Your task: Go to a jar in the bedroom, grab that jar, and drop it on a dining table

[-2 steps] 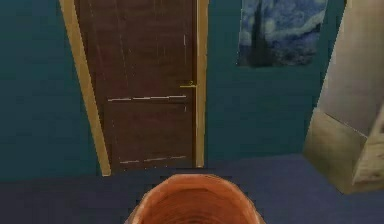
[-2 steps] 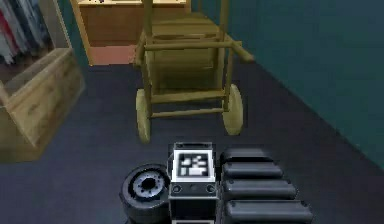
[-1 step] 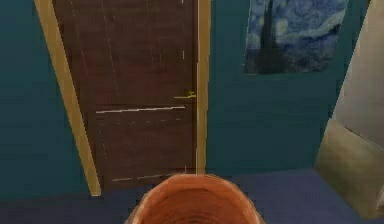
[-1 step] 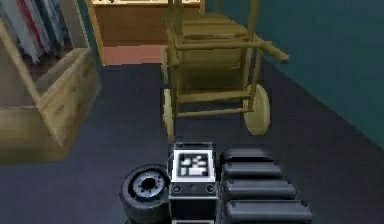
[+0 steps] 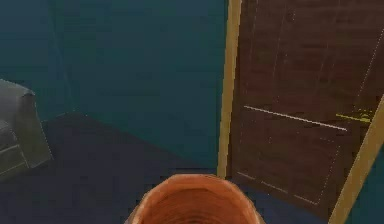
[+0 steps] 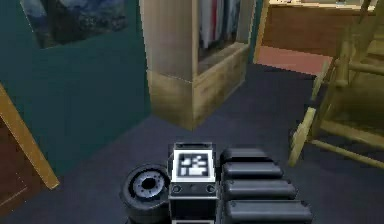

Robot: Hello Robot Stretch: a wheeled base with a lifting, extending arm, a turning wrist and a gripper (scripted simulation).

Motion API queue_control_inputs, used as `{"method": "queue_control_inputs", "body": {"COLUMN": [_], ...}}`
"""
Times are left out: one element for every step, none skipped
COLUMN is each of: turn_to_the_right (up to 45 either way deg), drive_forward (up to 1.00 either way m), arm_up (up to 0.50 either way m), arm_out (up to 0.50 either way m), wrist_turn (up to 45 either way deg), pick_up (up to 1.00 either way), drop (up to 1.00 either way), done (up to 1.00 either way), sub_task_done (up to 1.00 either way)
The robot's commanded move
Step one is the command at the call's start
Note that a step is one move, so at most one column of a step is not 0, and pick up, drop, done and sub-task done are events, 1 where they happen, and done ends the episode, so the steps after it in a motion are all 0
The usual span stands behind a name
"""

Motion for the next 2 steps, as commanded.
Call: {"method": "queue_control_inputs", "body": {"turn_to_the_right": [0.0,-45.0], "drive_forward": [0.60,0.00], "arm_up": [0.00,0.00], "arm_out": [0.00,0.00], "wrist_turn": [0.0,0.0], "pick_up": [0.00,0.00], "drop": [0.00,0.00], "done": [0.00,0.00], "sub_task_done": [0.00,0.00]}}
